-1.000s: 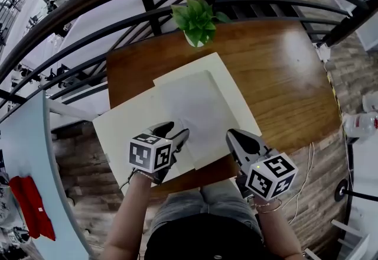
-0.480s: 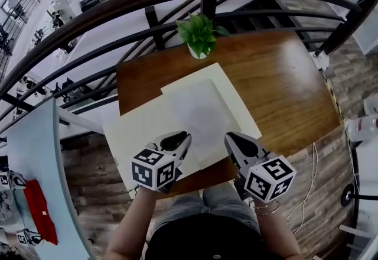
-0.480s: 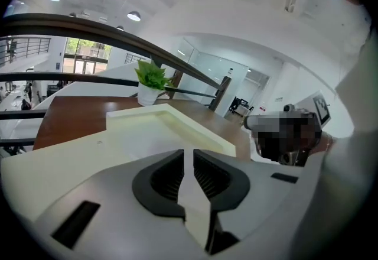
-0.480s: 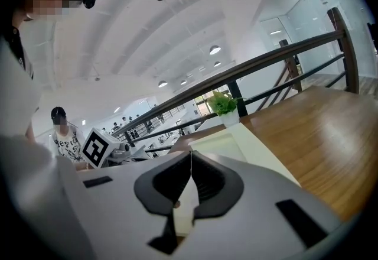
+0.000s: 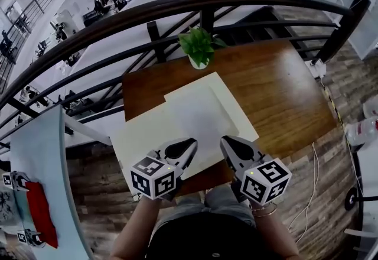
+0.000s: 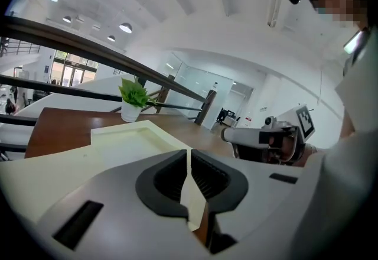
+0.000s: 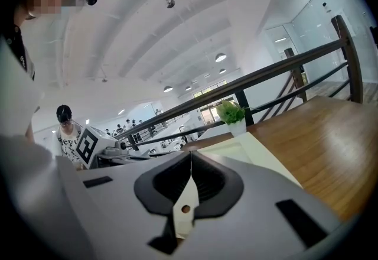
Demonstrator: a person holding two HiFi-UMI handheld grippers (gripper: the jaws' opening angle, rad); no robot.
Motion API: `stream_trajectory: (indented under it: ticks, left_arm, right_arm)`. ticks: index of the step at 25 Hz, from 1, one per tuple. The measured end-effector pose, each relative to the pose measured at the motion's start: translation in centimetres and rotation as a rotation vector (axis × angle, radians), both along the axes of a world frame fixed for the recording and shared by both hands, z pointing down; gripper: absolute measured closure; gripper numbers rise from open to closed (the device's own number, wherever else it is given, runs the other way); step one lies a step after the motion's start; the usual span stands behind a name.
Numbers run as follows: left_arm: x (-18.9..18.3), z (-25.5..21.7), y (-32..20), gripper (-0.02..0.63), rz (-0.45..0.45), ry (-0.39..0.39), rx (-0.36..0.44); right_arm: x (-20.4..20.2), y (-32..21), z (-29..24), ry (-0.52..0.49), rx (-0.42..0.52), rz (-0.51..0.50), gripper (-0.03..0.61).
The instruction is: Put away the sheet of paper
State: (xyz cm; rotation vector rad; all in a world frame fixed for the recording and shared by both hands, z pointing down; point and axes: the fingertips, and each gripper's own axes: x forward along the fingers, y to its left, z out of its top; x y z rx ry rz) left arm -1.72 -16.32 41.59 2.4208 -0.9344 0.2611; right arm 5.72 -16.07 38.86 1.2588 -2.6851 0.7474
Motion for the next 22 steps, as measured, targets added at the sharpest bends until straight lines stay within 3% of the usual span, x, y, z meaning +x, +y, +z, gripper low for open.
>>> stream_trajectory:
  ticks: [12, 16, 22]
  left_arm:
    - [0.3, -2.4, 1.1, 0.585, 0.000, -0.001, 0.082]
    - [0.2, -2.8, 1.1, 0.586, -0.027, 0.034, 0.079]
    - [0.1, -2.1, 1.3, 0.586, -0.044, 0.025, 0.074]
  right_arm:
    - [-1.1, 1.1, -1.3, 0.012, 0.049, -0.036, 0.552]
    - [-1.4, 1.4, -1.4, 0.012, 0.055, -0.041, 0.551]
    - [-1.5, 1.3, -1.5, 0.031, 0.068, -0.048, 0.552]
